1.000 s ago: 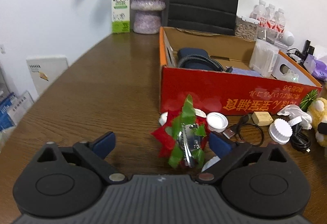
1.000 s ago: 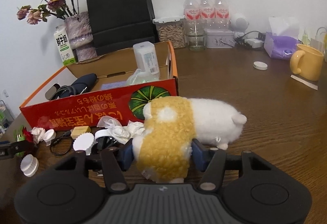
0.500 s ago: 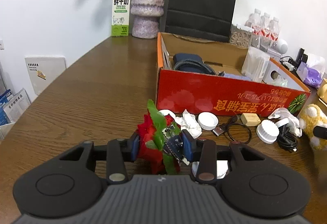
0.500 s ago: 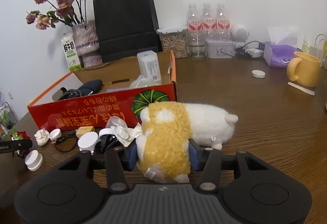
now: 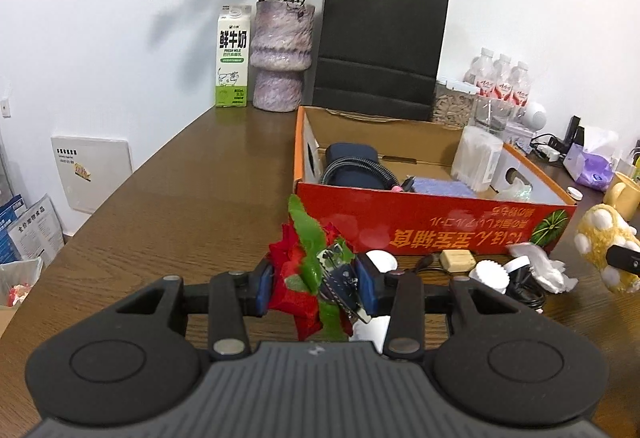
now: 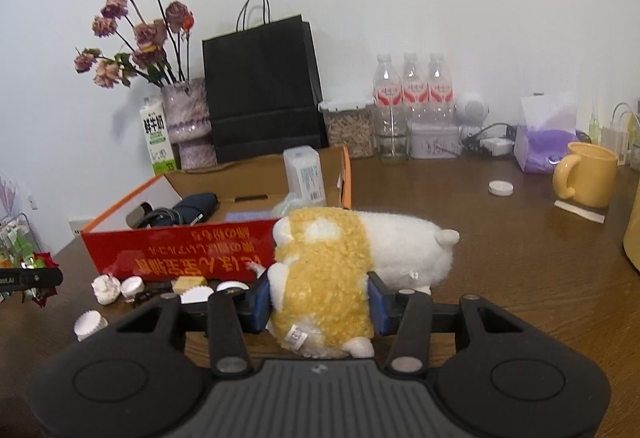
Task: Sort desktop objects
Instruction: 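Carry the red rose and plush dog into the cardboard box and release both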
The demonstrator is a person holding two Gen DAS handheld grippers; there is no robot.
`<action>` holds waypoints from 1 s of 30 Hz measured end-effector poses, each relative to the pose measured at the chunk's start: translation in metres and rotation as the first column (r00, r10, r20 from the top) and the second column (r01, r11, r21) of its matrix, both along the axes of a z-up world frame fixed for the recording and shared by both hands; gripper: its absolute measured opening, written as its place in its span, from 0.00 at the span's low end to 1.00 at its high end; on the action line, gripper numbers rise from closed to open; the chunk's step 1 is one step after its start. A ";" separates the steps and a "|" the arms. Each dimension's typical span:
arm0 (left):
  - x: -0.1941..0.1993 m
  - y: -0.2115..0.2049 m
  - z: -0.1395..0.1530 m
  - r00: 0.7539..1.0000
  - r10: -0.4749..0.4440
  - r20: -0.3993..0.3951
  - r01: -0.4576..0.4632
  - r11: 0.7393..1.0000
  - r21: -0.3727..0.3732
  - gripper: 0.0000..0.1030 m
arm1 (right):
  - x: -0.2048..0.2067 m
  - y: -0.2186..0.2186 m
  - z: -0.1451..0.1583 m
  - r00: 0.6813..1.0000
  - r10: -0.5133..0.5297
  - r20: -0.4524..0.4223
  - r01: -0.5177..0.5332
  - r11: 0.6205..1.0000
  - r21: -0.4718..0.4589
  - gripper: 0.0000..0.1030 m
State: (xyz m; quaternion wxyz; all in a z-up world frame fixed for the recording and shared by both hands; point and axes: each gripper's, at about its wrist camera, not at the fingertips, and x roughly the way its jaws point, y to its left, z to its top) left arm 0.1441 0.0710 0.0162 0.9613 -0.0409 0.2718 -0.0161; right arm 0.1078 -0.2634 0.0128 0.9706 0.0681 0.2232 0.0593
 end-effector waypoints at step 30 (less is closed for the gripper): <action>0.126 -0.067 0.037 0.995 0.017 0.103 -0.015 1.000 -0.024 0.41 | 0.134 0.096 0.040 0.991 0.098 0.088 -0.096 0.995 -0.029 0.44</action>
